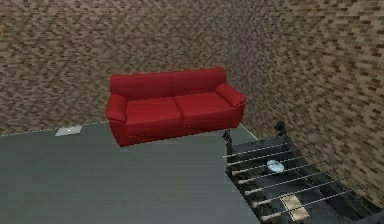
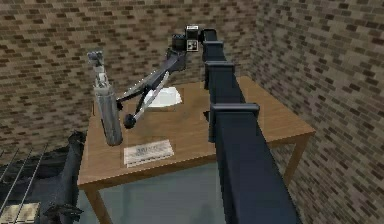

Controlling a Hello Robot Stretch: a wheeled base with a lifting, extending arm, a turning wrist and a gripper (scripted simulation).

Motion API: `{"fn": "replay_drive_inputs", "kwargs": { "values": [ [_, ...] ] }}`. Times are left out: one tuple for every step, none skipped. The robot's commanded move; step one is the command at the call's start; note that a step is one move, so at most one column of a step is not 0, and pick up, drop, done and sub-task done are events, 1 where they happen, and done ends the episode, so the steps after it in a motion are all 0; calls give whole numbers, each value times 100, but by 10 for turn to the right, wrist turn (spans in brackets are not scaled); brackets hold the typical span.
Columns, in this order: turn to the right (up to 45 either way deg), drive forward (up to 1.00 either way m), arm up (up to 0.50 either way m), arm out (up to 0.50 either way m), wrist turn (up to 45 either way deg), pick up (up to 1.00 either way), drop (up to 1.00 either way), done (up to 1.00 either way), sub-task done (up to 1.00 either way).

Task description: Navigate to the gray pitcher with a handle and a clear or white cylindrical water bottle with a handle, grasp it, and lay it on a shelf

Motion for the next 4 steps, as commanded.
{"fn": "replay_drive_inputs", "kwargs": {
  "values": [
    [0, 0, 0, -48, 0, 0, 0, 0, 0],
    [-450, 0, 0, 0, 0, 0, 0, 0, 0],
    [-450, 0, 0, 0, 0, 0, 0, 0, 0],
    [-30, 0, 0, 0, 0, 0, 0, 0, 0]
  ]
}}
